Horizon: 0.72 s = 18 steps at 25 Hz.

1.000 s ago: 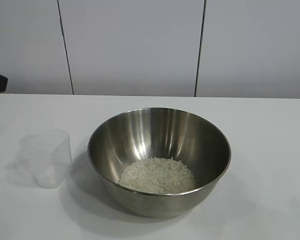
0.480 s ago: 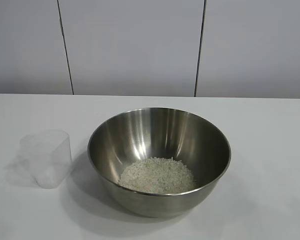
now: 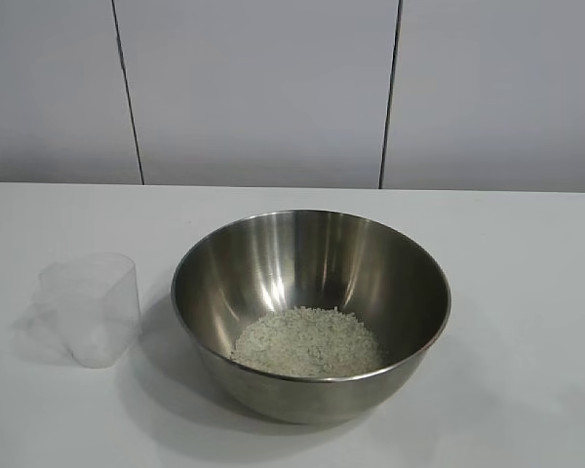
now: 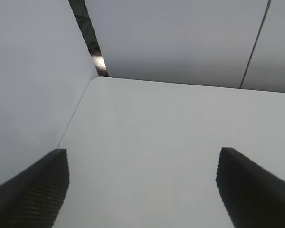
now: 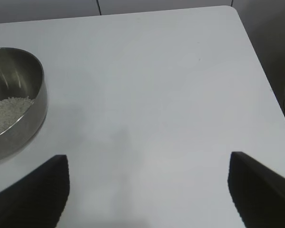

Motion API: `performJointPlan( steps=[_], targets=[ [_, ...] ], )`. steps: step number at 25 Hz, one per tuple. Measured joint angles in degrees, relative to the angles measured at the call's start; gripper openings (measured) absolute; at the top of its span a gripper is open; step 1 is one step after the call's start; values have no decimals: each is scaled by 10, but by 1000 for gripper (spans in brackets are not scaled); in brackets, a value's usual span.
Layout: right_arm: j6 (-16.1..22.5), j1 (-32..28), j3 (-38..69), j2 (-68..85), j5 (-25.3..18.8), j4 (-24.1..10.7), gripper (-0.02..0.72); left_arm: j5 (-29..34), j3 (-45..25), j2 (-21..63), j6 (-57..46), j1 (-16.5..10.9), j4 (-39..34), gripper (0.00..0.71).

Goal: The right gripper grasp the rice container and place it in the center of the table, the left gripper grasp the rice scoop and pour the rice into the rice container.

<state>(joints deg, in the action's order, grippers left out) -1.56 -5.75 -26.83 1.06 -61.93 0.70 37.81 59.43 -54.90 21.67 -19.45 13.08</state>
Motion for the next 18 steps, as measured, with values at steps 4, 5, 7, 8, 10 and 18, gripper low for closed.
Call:
performJointPlan(
  steps=[4,5,7,8,10,18],
  targets=[
    [0,0,0,0,0,0,621,16,0,80,0,23,9,612],
    [0,0,0,0,0,0,621,23,-2,106,0,28,9,612],
    [0,0,0,0,0,0,621,39,-12,156,-1,37,11,612],
    [0,0,0,0,0,0,621,46,-22,185,-3,40,11,612],
    [0,0,0,0,0,0,621,57,-50,238,-12,44,13,612],
    [0,0,0,0,-1,0,621,93,-205,411,-147,98,-50,612]
  ],
)
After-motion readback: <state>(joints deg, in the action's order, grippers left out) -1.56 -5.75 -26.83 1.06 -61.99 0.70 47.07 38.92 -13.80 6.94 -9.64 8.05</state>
